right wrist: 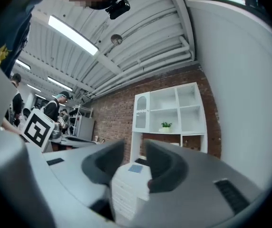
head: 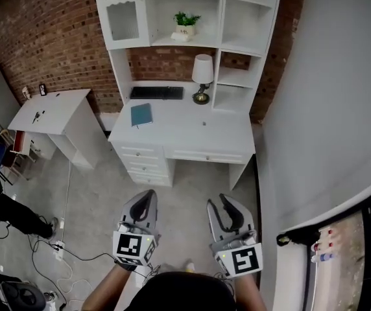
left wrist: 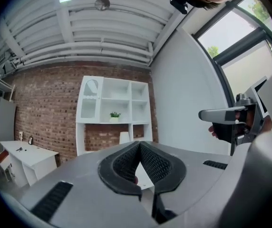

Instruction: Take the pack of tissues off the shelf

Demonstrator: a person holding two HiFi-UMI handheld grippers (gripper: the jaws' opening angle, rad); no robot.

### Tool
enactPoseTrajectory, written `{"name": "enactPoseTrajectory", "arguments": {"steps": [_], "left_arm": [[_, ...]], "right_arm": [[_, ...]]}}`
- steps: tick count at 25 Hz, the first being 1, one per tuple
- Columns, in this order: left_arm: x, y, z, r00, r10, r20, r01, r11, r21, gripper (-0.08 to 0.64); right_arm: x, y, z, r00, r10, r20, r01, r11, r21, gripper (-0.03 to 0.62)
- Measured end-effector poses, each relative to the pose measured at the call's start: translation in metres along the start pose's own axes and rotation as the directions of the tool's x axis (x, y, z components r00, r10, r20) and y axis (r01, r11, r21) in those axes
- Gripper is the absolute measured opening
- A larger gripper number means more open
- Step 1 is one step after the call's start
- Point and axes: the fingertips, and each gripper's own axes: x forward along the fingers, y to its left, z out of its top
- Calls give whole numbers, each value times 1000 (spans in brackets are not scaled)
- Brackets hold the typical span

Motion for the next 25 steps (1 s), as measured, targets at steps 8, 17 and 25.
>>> {"name": "enactPoseTrajectory", "arguments": {"steps": [8, 17, 25], "left_arm": [[15, 22, 21, 998, 60, 14, -61, 996, 70, 17], [14, 40, 33, 996, 81, -30, -80, 996, 25, 16], [28, 83, 0, 984, 157, -88, -166, 982, -94, 16]], "right_arm": [[15, -22, 0, 1000, 13, -9, -12, 999, 43, 278], [30, -35, 2, 996, 74, -46, -68, 990, 127, 278], [61, -53, -29, 997, 19, -72, -9, 991, 131, 276]]}}
